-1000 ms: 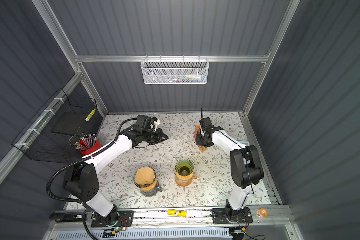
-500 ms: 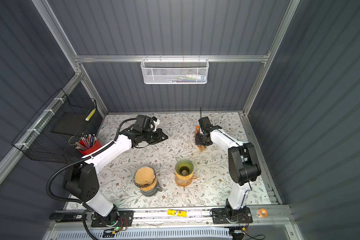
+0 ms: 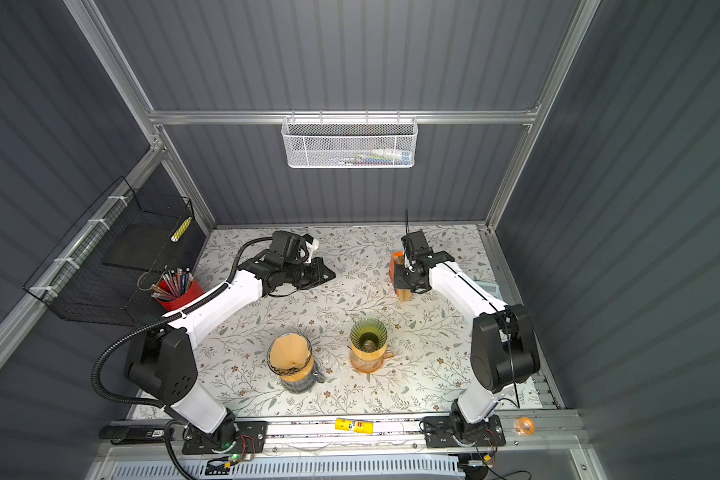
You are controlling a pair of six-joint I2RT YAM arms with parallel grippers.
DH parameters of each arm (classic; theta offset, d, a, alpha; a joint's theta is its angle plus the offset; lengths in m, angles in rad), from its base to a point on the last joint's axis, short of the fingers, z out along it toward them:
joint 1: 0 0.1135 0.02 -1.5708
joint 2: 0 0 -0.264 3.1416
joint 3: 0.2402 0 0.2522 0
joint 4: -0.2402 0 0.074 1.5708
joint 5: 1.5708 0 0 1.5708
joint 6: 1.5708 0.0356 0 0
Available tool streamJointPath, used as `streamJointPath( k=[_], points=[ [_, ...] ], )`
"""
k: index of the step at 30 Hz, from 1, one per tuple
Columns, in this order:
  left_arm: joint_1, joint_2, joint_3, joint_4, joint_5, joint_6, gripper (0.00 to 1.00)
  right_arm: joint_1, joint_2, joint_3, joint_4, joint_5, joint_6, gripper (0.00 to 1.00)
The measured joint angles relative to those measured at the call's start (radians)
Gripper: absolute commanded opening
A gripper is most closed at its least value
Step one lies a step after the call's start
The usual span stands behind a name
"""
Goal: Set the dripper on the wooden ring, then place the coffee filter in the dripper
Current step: 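Pull the filter out and carry it over the green dripper with the right gripper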
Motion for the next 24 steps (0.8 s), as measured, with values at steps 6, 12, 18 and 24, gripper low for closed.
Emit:
streamJointPath(
  k=[6,12,18,24],
  points=[
    [0.000,-0.012,0.000,0.000,0.000,0.000,0.13,0.027,-0.098,-0.037,-0.052,0.009,0.014,0.00],
    [0.000,-0.032,-0.001,-0.010,0.000,0.004,0.14,0.064,-0.219,-0.044,-0.127,0.029,0.031,0.00],
    [0.000,-0.085,-0.001,-0.074,-0.012,0.023,0.15,0.130,-0.335,-0.002,-0.272,0.032,0.031,0.00],
    [0.000,-0.158,-0.005,-0.140,-0.042,0.038,0.16,0.267,-0.388,0.152,-0.447,0.041,0.032,0.00]
  ],
)
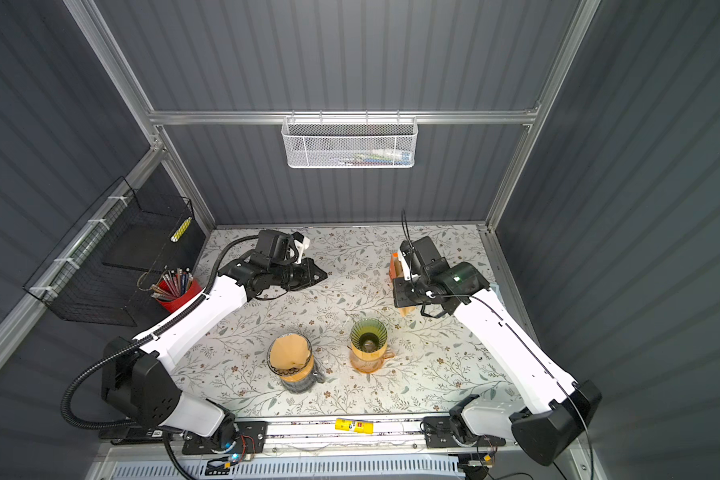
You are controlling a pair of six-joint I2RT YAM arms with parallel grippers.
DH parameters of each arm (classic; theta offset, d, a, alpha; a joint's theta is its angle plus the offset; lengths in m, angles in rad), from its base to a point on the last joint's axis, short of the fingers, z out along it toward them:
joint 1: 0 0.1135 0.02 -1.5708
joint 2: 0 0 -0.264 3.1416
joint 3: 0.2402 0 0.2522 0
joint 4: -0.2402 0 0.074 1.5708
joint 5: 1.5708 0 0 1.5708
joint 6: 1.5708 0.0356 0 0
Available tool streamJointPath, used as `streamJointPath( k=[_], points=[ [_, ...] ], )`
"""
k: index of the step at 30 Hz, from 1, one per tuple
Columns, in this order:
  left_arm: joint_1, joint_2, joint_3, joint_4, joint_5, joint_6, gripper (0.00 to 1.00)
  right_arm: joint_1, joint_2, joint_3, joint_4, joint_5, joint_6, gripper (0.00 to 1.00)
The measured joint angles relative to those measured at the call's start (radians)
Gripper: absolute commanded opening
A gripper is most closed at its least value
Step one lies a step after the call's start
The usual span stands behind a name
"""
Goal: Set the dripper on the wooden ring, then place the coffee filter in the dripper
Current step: 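Pull the filter out and carry it over the green dripper with the right gripper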
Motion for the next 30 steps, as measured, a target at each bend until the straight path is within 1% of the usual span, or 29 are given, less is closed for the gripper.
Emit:
streamJointPath(
  k=[4,8,14,20,30],
  points=[
    [0.000,-0.063,-0.028,-0.013,-0.032,0.000,0.17,0.122,-0.005,0.079,-0.112,0.021,0.013,0.00],
    [0.000,-0.096,-0.037,-0.037,-0.053,0.000,0.17,0.226,0.013,0.132,-0.220,0.061,0.031,0.00],
    [0.000,-0.109,-0.038,-0.082,-0.079,0.000,0.17,0.325,0.055,0.153,-0.310,0.103,0.056,0.00],
    [0.000,-0.141,-0.054,-0.102,-0.092,0.000,0.17,0.385,0.130,0.162,-0.340,0.125,0.060,0.00],
    [0.000,-0.160,-0.066,-0.102,-0.095,0.000,0.17,0.411,0.252,0.202,-0.360,0.130,0.059,0.00]
  ],
)
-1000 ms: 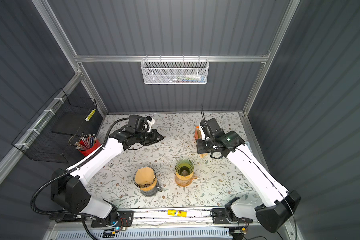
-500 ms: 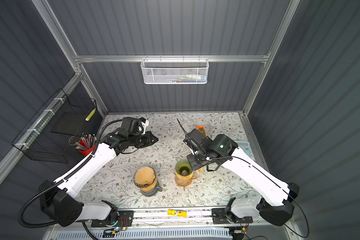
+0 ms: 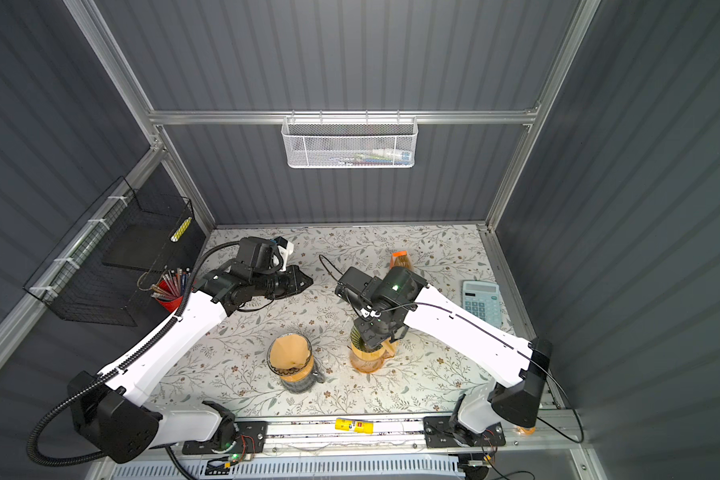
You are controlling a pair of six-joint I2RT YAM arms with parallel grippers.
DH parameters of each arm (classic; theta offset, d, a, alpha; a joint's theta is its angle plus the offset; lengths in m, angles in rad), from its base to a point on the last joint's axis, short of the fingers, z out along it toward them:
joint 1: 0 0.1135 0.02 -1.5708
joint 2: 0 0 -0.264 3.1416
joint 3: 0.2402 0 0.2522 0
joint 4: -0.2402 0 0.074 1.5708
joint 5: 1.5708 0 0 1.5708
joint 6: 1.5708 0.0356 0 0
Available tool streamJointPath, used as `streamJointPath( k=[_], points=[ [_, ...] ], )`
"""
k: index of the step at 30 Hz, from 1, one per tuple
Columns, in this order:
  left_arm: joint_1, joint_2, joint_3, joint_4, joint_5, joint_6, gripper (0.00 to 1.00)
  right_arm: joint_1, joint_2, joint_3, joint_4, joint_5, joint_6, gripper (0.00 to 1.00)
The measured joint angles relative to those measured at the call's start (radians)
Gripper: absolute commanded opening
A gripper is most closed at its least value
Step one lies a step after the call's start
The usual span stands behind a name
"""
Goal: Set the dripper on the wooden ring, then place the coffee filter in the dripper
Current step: 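Pull the filter out and carry it over the green dripper with the right gripper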
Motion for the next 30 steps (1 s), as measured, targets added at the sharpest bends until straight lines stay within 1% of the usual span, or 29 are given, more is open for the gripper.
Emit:
streamJointPath(
  k=[13,20,23,26,27,29,30],
  points=[
    [0.000,-0.006,-0.026,-0.007,0.001,0.000,0.17,0.008,0.101,0.029,0.000,-0.018,0.000,0.00],
    [0.000,-0.006,-0.028,-0.008,0.001,0.000,0.17,0.008,0.125,0.050,0.013,-0.039,0.000,0.03],
    [0.000,-0.007,-0.028,-0.008,0.001,0.000,0.17,0.008,0.131,0.055,0.023,-0.051,0.001,0.08],
    [0.000,-0.007,-0.028,-0.008,0.001,0.000,0.17,0.008,0.141,0.056,0.031,-0.059,0.004,0.10],
    [0.000,-0.008,-0.028,-0.008,0.001,0.000,0.17,0.008,0.145,0.056,0.032,-0.060,0.005,0.13],
    [0.000,-0.008,-0.028,-0.008,0.001,0.000,0.17,0.009,0.152,0.057,0.034,-0.061,0.008,0.21],
    [0.000,-0.008,-0.028,-0.008,0.001,0.000,0.17,0.009,0.153,0.057,0.038,-0.061,0.012,0.22]
  ],
)
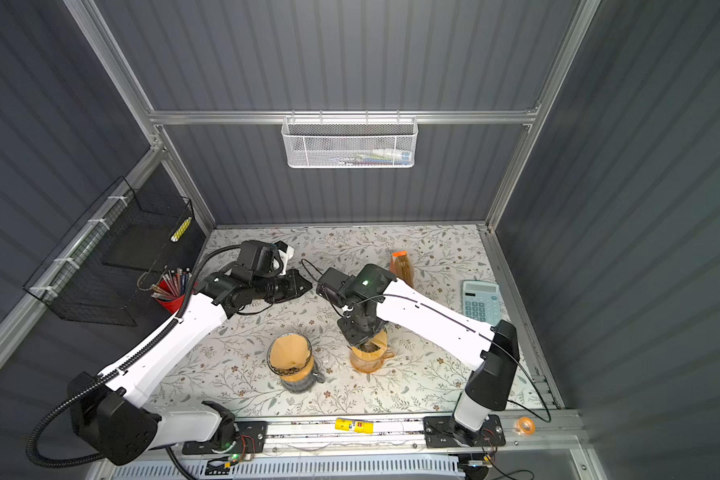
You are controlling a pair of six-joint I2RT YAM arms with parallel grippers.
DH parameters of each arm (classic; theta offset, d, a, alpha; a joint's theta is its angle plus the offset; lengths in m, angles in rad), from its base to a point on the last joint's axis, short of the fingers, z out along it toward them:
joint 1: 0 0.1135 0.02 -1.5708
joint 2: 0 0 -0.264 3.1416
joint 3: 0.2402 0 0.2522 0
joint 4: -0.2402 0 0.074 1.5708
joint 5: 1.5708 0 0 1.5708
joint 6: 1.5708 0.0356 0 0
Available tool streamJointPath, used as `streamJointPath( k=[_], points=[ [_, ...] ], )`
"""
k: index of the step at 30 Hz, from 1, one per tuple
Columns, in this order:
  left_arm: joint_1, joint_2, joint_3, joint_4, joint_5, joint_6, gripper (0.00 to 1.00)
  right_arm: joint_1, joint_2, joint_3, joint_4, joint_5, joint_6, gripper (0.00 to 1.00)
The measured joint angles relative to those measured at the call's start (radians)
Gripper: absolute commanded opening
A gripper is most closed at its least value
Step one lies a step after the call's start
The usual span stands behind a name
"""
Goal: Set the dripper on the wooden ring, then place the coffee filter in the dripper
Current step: 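Pull the filter out and carry it over the green dripper with the right gripper, then lower the filter into the dripper while the left gripper moves over it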
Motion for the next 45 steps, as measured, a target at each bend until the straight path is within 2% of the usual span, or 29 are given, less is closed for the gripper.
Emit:
streamJointPath(
  k=[12,16,23,28,32,40,45],
  points=[
    [0.000,0.000,0.023,-0.024,0.053,0.034,0.18,0.000,-0.002,0.053,0.010,0.000,0.007,0.28],
    [-0.029,0.000,0.069,-0.067,0.072,0.061,0.18,-0.006,-0.029,0.052,0.015,0.000,0.015,0.28],
    [-0.221,0.023,0.167,-0.144,0.045,0.083,0.18,-0.087,-0.187,-0.019,0.077,-0.032,0.030,0.29],
    [-0.333,0.066,0.193,-0.183,0.023,0.059,0.17,-0.230,-0.350,-0.196,0.168,-0.095,0.029,0.29],
    [-0.408,0.106,0.236,-0.187,0.006,0.026,0.17,-0.305,-0.441,-0.326,0.248,-0.148,0.027,0.28],
    [-0.540,0.224,0.329,-0.193,-0.019,-0.012,0.15,-0.366,-0.467,-0.452,0.396,-0.251,0.009,0.25],
    [-0.565,0.257,0.332,-0.204,-0.031,-0.028,0.15,-0.371,-0.452,-0.457,0.446,-0.285,-0.008,0.22]
  ],
)
